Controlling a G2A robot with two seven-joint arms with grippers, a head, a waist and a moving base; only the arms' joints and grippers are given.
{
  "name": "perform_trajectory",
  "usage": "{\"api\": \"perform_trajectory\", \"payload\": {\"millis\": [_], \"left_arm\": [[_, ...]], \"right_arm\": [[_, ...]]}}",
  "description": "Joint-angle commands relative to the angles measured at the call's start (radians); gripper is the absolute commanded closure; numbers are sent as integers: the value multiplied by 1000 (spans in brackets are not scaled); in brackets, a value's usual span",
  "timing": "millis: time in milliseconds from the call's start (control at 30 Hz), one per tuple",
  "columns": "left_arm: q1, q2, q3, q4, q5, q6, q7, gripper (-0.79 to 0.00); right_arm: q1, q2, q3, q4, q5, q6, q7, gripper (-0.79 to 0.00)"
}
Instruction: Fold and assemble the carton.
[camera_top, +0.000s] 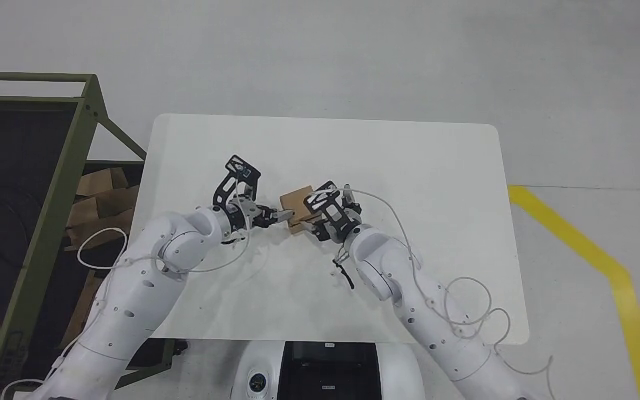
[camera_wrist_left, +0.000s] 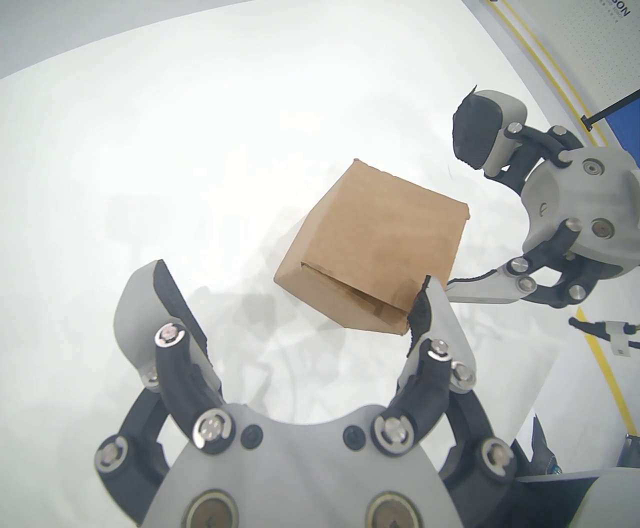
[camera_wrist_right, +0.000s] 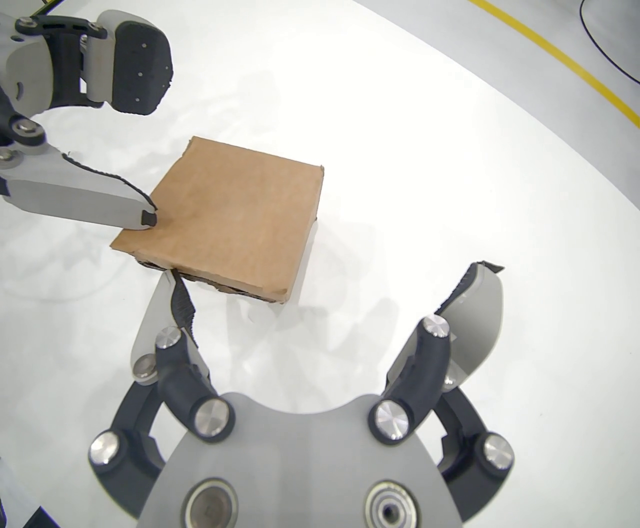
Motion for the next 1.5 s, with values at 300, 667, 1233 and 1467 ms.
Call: {"api": "perform_trajectory", "payload": {"millis": [300, 667, 1233, 1467], "left_arm": [[1, -4, -15, 0, -5, 47, 17, -785], [-26, -16, -7, 41, -22, 112, 34, -785], [-106, -48, 59, 137, -20, 237, 67, -785], [-130, -58, 85, 173, -8, 239, 60, -785]], "right_arm": [[-5, -5, 7, -4, -6, 7, -10, -785], [-8, -10, 12, -4, -12, 2, -10, -785], [-15, -15, 25, -5, -16, -2, -18, -785], [-19, -16, 30, -7, -18, -8, -16, -785]]}}
